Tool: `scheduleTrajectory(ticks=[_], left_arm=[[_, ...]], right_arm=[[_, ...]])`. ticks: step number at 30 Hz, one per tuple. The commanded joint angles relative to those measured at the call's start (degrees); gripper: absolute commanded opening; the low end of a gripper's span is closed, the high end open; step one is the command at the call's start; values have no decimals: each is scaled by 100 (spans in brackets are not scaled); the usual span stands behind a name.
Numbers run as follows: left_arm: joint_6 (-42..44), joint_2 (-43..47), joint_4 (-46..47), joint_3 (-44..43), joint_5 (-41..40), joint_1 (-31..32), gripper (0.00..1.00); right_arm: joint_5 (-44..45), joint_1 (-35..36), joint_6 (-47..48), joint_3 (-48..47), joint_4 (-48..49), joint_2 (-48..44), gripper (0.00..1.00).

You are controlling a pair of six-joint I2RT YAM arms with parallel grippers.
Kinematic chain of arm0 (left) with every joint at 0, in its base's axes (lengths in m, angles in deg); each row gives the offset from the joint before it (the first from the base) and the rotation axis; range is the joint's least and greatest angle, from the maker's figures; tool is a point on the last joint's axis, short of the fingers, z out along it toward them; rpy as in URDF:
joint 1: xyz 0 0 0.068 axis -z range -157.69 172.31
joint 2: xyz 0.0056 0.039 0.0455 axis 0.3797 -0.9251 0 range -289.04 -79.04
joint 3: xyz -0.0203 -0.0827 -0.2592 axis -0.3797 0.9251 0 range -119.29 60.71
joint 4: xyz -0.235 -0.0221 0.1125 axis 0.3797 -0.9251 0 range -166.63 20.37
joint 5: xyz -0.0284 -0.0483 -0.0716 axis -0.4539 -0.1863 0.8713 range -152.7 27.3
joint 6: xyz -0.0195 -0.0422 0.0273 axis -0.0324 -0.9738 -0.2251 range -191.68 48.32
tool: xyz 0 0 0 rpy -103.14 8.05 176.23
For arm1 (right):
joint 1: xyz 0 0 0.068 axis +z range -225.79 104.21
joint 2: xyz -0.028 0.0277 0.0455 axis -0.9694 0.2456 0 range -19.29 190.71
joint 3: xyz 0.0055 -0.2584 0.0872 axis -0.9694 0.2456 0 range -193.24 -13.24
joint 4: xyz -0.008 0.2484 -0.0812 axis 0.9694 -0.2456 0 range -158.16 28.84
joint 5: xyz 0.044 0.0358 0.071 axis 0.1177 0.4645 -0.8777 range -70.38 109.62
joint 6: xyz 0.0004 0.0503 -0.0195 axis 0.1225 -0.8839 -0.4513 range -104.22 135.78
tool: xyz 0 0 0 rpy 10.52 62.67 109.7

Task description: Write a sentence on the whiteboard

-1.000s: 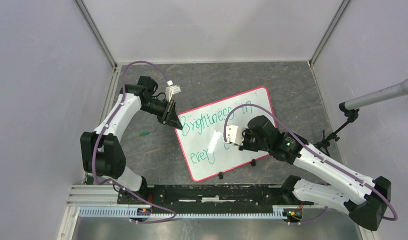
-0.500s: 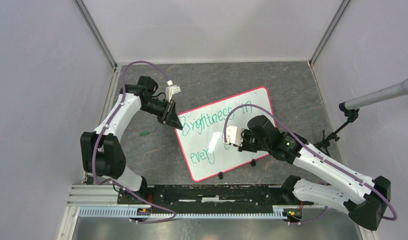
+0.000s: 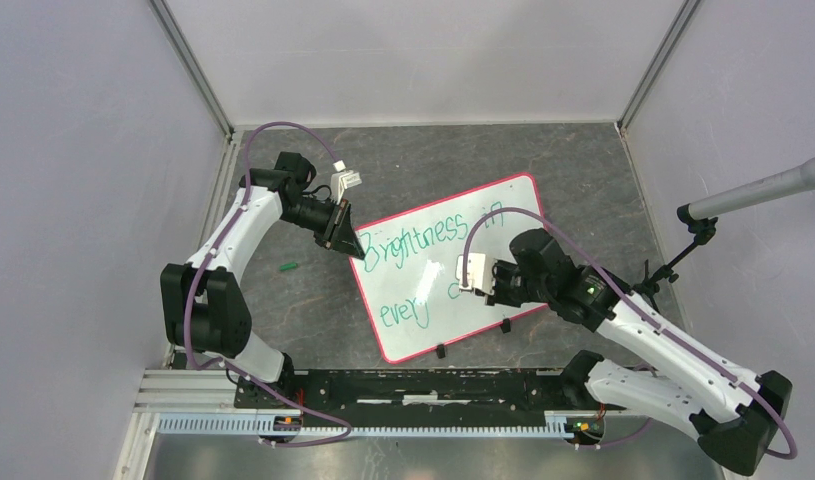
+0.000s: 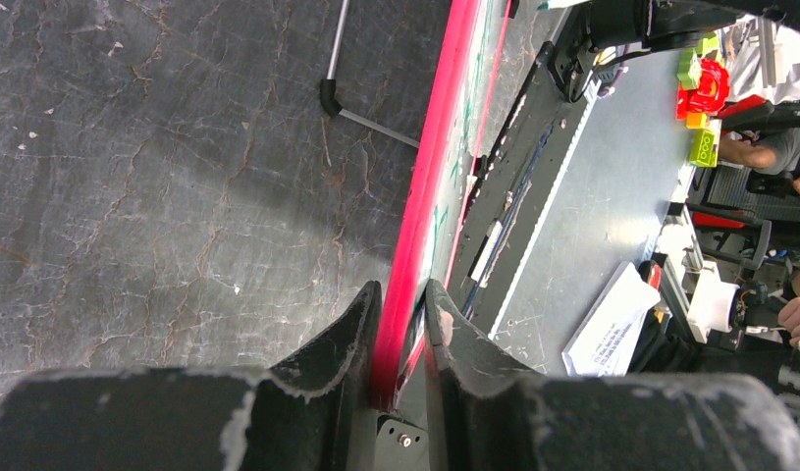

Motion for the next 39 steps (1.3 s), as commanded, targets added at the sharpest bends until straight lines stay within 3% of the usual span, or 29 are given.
scheduleTrajectory(ticks=[1,11,39], left_arm=[[119,-147,253,74,-395,257,2],[91,-147,257,59,-397,276,3],[69,-101,256,60,-406,283,3]], right_arm=[[-228,-359,25,-32,70,-261,0],[-524,-941,-97,203,136,-574,0],[-165,-966,-379,274,623,-258,0]])
